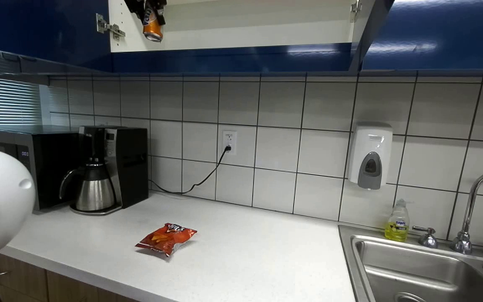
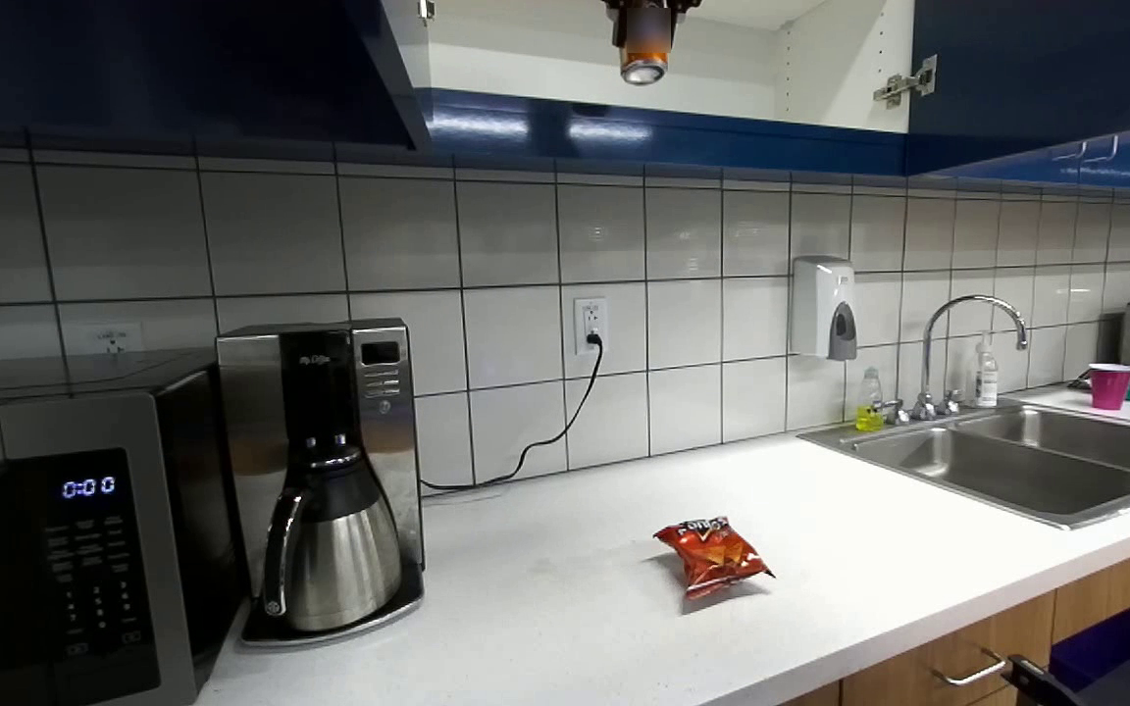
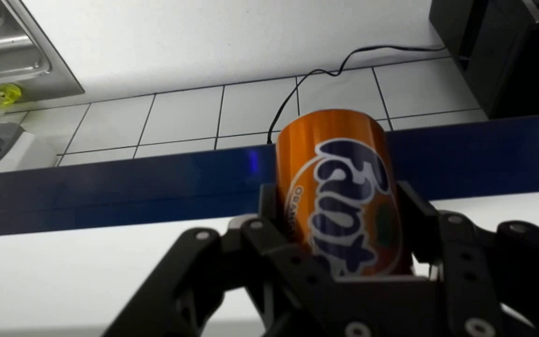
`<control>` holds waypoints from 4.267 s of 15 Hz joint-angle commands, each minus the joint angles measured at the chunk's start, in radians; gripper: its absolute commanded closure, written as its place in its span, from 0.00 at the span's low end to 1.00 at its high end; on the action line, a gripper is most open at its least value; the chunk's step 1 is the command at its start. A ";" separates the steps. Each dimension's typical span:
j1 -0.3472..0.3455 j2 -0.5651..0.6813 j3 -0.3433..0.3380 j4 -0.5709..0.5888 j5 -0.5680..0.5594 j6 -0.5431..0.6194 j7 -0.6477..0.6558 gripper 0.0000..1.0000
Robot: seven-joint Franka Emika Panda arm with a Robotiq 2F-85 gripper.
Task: Take the can out of the open upper cabinet and put it on the countertop.
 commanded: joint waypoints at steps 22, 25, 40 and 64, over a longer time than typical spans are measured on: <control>-0.172 -0.325 -0.121 -0.885 0.044 0.454 -0.117 0.62; -0.190 -0.292 -0.132 -0.962 0.041 0.559 -0.136 0.62; -0.282 0.103 -0.137 -1.174 -0.022 1.135 -0.112 0.62; -0.188 0.608 -0.404 -1.100 -0.184 1.708 -0.084 0.62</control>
